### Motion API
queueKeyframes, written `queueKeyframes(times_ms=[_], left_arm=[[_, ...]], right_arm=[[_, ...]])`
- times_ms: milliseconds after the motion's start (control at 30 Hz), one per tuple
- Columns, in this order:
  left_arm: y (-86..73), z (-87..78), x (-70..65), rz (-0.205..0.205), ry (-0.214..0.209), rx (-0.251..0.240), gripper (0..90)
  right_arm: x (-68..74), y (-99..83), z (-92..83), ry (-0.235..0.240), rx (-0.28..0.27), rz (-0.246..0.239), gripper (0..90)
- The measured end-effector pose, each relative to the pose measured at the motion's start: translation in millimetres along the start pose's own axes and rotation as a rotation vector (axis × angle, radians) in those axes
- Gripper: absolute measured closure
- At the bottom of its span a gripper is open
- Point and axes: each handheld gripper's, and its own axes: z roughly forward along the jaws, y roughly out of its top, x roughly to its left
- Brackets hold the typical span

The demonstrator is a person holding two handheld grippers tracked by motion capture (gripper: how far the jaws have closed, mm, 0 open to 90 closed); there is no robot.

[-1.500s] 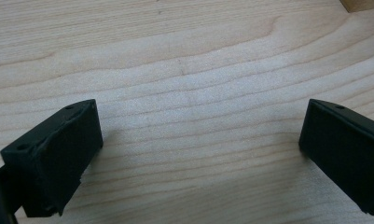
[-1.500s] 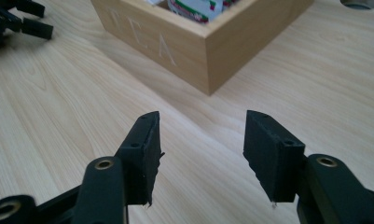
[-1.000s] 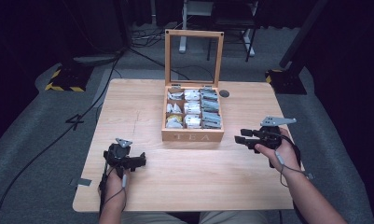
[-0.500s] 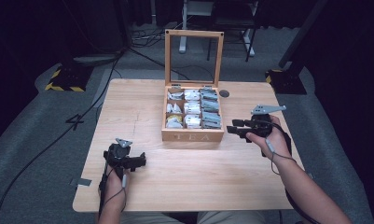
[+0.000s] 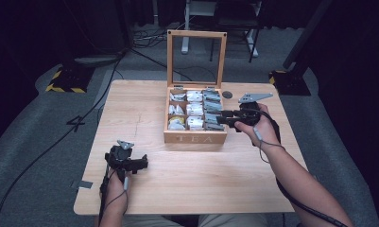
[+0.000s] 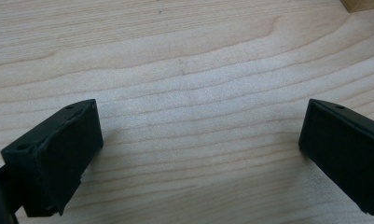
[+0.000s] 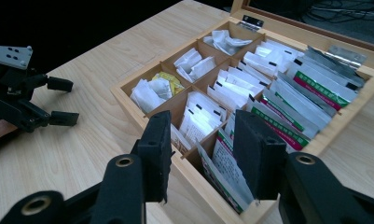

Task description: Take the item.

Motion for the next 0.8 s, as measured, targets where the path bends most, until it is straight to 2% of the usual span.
queueKeyframes(times_ms=[100,233,500,800], left_arm=[[0.1,0.0,0.1,0.000,-0.001,0.001,0.0],[0.3,0.1,0.6,0.003,-0.003,0.002,0.0],[0.4,0.2,0.7,0.003,-0.003,0.001,0.0],[0.4,0.2,0.7,0.003,-0.002,0.002,0.0]], right_arm=[[2.6,4.3,8.2,0.020,0.016,0.005,63.5],[4.0,7.7,21.6,0.025,0.042,-0.003,64.2],[0.3,12.3,44.5,0.029,0.068,0.040,65.8],[2.3,12.7,66.7,0.049,0.087,0.032,67.5]])
